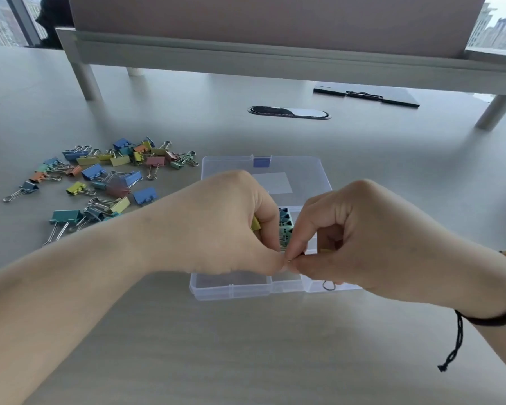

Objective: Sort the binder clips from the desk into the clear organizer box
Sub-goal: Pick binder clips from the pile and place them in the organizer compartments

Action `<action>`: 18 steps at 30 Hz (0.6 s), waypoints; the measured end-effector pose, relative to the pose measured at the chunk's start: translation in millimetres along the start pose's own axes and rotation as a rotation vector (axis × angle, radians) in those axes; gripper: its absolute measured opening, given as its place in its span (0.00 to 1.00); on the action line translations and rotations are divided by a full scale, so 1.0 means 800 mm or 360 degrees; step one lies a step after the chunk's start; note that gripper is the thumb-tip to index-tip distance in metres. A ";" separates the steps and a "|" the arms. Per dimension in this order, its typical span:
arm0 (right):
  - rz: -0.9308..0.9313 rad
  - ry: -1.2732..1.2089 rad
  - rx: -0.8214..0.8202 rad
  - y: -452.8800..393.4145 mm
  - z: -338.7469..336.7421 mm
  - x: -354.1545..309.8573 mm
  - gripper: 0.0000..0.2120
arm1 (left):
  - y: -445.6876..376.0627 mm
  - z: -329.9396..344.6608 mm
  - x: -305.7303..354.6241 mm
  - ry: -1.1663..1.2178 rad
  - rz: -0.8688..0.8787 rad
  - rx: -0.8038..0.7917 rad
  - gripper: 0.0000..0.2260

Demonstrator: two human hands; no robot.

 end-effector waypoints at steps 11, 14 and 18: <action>0.0041 -0.0025 0.0113 -0.004 0.001 0.008 0.07 | -0.004 0.001 -0.012 0.0047 -0.0131 0.0091 0.11; 0.0014 -0.0190 0.0192 -0.004 -0.013 0.007 0.07 | -0.003 -0.001 -0.010 0.0029 -0.0103 0.0094 0.12; -0.0036 -0.0431 0.0528 -0.004 -0.045 0.014 0.08 | -0.001 -0.007 -0.003 0.0119 -0.0045 0.0043 0.16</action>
Point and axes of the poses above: each hand's wrist, its own y-axis away from the middle knuckle, its own z-axis out of the palm, x = y × z, the point moved 10 cm from there along -y, towards the middle knuckle, and after that the axes turned 2 degrees about -x, right-handed, at the moved point
